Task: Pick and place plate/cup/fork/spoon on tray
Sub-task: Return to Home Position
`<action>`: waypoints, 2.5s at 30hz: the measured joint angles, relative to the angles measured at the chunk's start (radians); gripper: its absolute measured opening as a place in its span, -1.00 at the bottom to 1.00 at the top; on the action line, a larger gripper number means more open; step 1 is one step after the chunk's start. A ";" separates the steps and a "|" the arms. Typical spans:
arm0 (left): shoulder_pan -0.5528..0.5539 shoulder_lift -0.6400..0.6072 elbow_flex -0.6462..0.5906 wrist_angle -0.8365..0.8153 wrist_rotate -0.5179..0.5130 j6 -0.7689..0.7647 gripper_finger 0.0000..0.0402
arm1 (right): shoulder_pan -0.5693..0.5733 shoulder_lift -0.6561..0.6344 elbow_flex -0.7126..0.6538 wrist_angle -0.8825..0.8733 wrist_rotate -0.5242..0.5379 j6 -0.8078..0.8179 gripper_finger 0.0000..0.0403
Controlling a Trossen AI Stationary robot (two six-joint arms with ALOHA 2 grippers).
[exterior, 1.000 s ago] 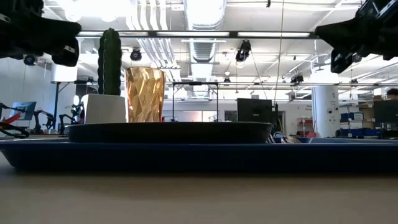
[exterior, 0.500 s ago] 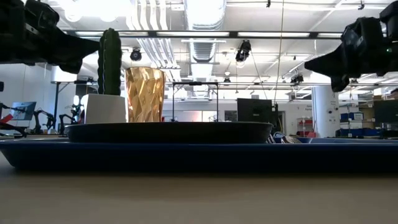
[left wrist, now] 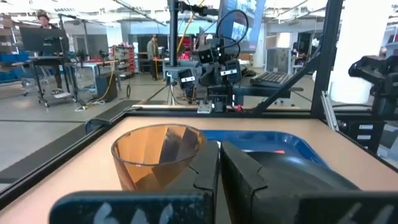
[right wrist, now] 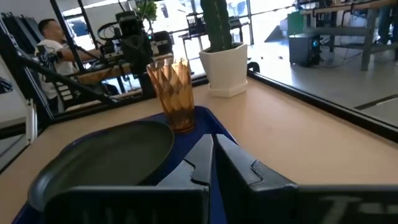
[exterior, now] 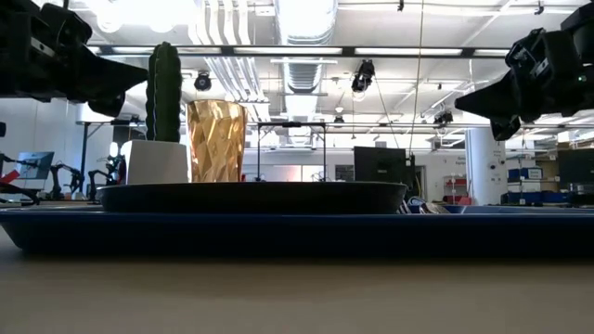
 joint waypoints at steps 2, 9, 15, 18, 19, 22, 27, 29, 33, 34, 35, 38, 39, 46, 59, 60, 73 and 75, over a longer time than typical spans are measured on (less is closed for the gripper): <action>0.000 0.015 0.000 -0.001 0.000 0.000 -1.00 | 0.000 0.011 0.000 -0.001 0.000 0.000 -0.96; 0.000 0.050 0.000 0.002 0.000 0.000 -1.00 | 0.000 0.032 0.000 -0.003 0.000 0.050 -0.96; 0.000 0.062 0.000 0.003 0.000 0.000 -1.00 | 0.000 0.033 0.000 -0.002 0.000 0.037 -0.96; -0.001 0.062 0.000 0.006 0.001 -0.019 -1.00 | 0.000 0.036 0.000 -0.002 0.000 0.037 -0.96; -0.001 0.062 0.000 0.006 0.001 -0.043 -1.00 | 0.000 0.037 0.000 -0.002 0.000 0.039 -0.96; 0.000 0.062 0.000 0.004 0.019 -0.076 -1.00 | 0.000 0.037 0.000 -0.002 0.000 0.042 -0.96; 0.000 0.046 0.000 -0.005 0.089 -0.068 -1.00 | 0.000 0.037 0.000 -0.002 0.000 0.039 -0.96; 0.000 0.030 0.000 -0.033 0.090 -0.058 -1.00 | 0.000 0.037 0.000 -0.002 0.000 0.035 -0.96; 0.000 -0.013 0.000 -0.037 0.093 -0.043 -1.00 | 0.000 0.040 0.000 -0.002 0.001 0.035 -0.96; 0.000 -0.022 0.000 -0.040 0.092 -0.028 -1.00 | 0.000 0.042 0.000 -0.002 0.001 0.035 -0.96; 0.000 -0.030 0.000 -0.041 0.089 -0.017 -1.00 | 0.000 0.043 0.000 -0.002 0.001 0.036 -0.96; 0.000 -0.032 0.000 -0.040 0.063 0.000 -1.00 | 0.000 0.044 0.000 -0.002 0.001 0.036 -0.96; 0.000 -0.032 0.000 -0.041 0.059 0.000 -1.00 | 0.000 0.044 0.000 -0.002 0.001 0.036 -0.96; 0.000 0.002 0.000 -0.042 0.053 0.000 -1.00 | 0.000 0.044 0.000 -0.001 0.001 0.037 -0.96; 0.000 0.027 0.000 -0.033 0.049 0.001 -1.00 | 0.000 0.044 0.000 0.004 0.002 0.045 -0.96; 0.000 0.027 0.000 -0.033 0.049 0.000 -1.00 | 0.000 0.044 0.000 0.004 0.002 0.046 -0.96; 0.000 -0.020 0.000 -0.032 0.048 0.035 -1.00 | 0.000 0.044 0.000 0.005 0.002 0.044 -0.96; 0.000 -0.016 0.000 -0.032 0.048 0.034 -1.00 | 0.000 0.044 0.000 0.005 0.002 0.043 -0.96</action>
